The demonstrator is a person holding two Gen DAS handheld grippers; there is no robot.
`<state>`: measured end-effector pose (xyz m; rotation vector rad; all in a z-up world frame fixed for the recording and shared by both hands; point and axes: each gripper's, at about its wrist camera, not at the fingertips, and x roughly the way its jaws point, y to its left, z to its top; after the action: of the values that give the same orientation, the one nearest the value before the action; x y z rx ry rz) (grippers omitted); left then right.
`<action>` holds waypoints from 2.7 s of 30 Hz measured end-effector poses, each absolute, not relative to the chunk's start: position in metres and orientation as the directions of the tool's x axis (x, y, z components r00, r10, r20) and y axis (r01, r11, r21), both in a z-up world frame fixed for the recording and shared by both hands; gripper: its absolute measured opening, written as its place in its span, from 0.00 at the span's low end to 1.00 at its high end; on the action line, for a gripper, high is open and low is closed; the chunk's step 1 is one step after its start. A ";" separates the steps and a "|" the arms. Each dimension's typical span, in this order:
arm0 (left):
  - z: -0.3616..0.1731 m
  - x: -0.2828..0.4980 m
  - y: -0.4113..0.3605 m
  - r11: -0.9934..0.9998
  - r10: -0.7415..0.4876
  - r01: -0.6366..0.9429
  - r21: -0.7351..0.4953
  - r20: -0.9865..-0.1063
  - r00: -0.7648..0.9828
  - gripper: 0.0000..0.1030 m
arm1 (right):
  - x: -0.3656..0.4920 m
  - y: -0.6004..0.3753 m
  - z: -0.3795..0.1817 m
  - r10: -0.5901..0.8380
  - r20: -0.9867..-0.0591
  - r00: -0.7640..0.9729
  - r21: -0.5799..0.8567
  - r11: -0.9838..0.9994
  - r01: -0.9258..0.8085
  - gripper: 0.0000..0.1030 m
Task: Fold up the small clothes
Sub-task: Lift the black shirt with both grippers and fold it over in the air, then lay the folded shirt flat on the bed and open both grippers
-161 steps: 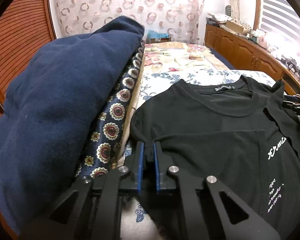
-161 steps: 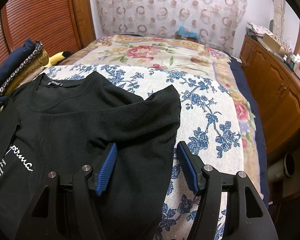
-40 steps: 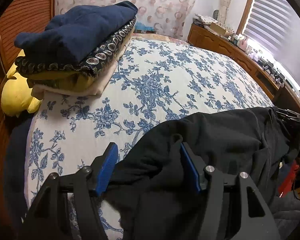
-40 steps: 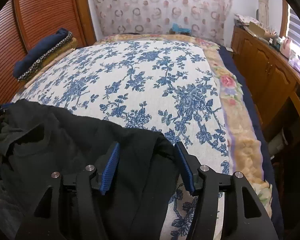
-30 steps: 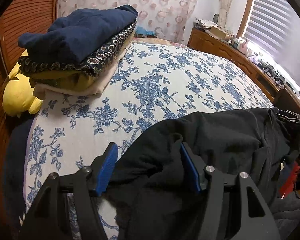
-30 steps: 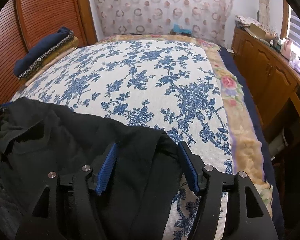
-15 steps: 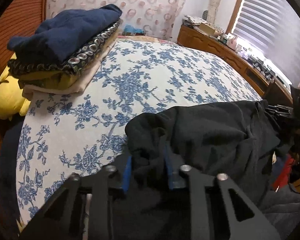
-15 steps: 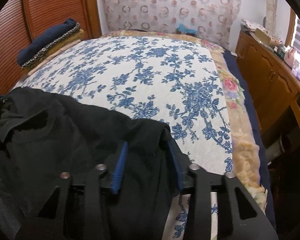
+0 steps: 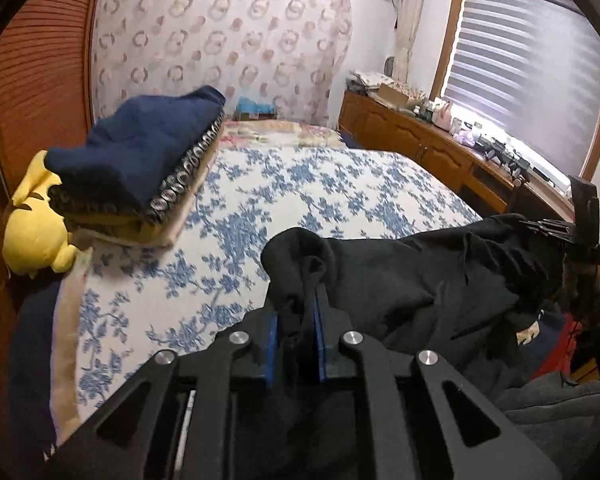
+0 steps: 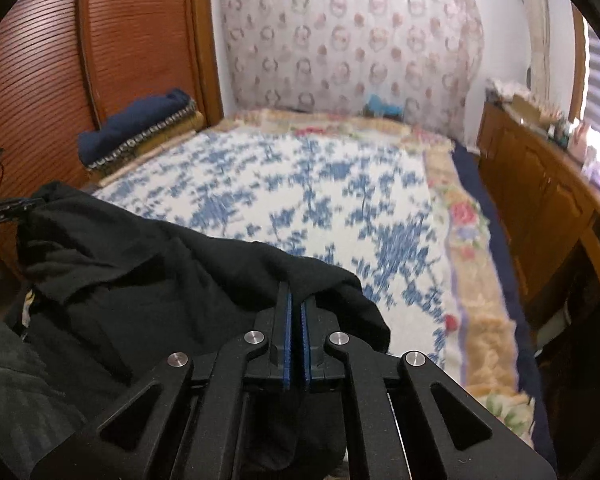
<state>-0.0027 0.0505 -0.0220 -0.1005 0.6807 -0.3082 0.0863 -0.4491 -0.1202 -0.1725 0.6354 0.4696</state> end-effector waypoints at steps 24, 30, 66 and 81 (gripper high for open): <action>-0.038 0.004 0.037 0.950 -0.305 0.279 -0.144 -0.628 0.715 0.10 | 0.134 -0.465 -0.180 0.384 -0.707 0.594 0.119 0.892 -0.436 0.09; 0.021 -0.030 0.037 0.926 -0.378 0.327 -0.189 -0.500 0.779 0.10 | 0.079 -0.472 -0.121 0.451 -0.564 0.691 0.129 0.875 -0.466 0.07; -0.029 0.150 0.054 0.965 -0.233 0.246 -0.085 -0.706 0.669 0.60 | 0.231 -0.430 -0.121 0.284 -0.693 0.663 0.007 0.922 -0.387 0.47; -0.065 0.113 0.025 0.955 -0.278 0.256 -0.146 -0.738 0.615 0.60 | 0.194 -0.432 -0.171 0.243 -0.745 0.622 0.023 0.940 -0.340 0.47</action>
<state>0.1132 0.0250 -0.0654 -0.0273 0.8542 -0.3078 0.1943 -0.4316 -0.1707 -0.1244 0.8356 0.3357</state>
